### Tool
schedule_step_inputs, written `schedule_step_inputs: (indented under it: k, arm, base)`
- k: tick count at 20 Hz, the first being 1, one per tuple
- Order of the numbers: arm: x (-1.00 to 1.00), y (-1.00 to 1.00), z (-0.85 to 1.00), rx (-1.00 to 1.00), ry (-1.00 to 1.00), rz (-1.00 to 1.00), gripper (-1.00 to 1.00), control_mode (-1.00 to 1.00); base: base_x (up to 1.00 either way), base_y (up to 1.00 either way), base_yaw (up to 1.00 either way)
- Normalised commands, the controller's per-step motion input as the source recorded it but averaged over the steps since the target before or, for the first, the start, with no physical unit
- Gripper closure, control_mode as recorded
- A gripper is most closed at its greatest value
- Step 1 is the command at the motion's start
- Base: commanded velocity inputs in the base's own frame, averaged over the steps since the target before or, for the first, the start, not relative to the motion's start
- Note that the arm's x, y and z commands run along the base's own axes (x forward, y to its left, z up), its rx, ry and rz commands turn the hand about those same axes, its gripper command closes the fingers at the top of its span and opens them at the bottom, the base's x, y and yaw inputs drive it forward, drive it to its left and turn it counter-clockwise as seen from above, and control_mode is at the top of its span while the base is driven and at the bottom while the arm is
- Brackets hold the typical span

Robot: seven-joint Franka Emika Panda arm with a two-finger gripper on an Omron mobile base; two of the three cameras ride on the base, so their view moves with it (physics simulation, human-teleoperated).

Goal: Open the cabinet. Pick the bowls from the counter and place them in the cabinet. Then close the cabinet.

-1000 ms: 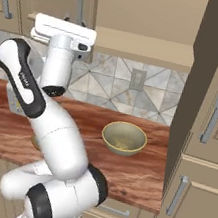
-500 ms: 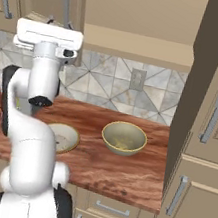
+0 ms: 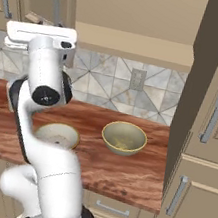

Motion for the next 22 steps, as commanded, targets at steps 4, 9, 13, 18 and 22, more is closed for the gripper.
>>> schedule_step_inputs:
  k: [4,9,13,18,22]
  arm:
    - [-1.00,1.00,0.72,-0.55,0.36,0.25,1.00,-1.00]
    - [-1.00,1.00,0.44,-0.54,0.29,0.25,1.00,-1.00]
    - [-1.00,1.00,0.35,-0.53,0.25,0.22,1.00,-1.00]
    - [-1.00,1.00,0.08,-0.53,0.10,0.20,1.00,-1.00]
    - [-0.91,1.00,-0.25,-0.50,-0.05,0.19,-1.00,-1.00]
  base:
    - [0.00,0.00,0.00]
    - [0.00,0.00,0.00]
    - [0.00,0.00,0.00]
    - [0.00,0.00,0.00]
    - [0.00,0.00,0.00]
